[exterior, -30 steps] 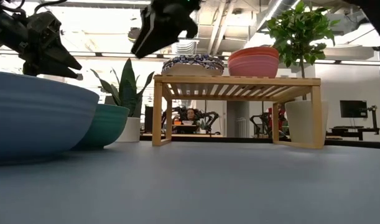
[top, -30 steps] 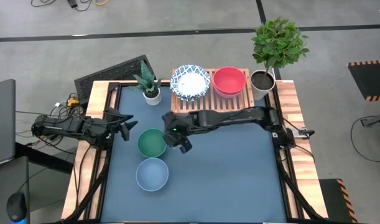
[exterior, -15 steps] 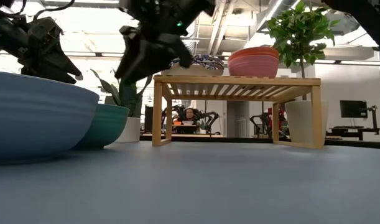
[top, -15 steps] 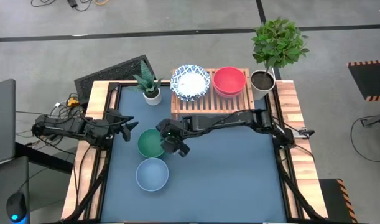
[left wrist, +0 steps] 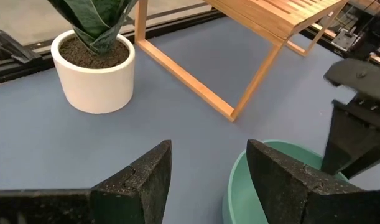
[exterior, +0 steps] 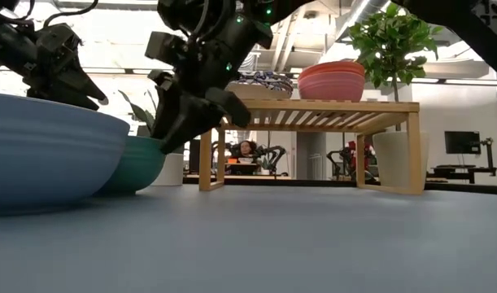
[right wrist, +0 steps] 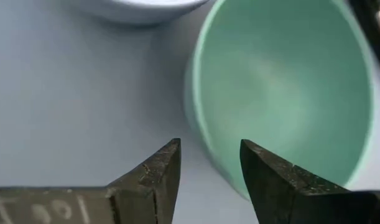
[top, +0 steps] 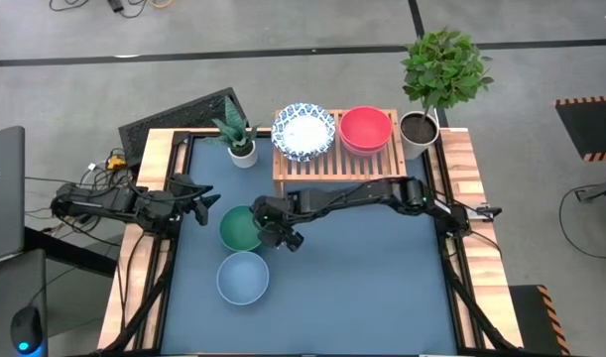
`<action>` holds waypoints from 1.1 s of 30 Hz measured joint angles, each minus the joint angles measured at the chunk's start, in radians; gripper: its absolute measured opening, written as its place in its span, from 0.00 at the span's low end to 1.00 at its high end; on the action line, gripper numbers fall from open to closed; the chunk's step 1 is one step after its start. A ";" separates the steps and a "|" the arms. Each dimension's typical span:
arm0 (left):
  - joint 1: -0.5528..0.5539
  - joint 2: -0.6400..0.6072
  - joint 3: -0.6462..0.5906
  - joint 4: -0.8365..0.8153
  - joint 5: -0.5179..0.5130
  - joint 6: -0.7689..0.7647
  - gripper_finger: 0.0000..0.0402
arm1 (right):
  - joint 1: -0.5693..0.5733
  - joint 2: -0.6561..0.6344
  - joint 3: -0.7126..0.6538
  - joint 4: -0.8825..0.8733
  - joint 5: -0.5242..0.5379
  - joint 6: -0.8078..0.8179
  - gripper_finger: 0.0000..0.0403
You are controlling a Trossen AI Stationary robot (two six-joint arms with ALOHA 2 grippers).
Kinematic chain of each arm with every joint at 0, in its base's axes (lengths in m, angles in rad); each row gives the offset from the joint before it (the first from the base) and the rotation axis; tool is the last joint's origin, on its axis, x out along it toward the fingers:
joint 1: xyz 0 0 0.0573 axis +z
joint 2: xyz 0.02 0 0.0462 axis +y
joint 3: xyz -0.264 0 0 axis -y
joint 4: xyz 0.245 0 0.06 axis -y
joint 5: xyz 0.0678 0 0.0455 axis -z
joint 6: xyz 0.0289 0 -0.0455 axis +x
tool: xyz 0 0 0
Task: Place and stack bowls onto a shelf
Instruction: Stack the green bowl on top of the orange bowl on the shelf
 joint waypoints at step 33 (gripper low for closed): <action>0.000 0.000 0.002 -0.001 -0.011 0.002 0.48 | 0.008 -0.108 0.001 -0.025 -0.034 0.252 0.06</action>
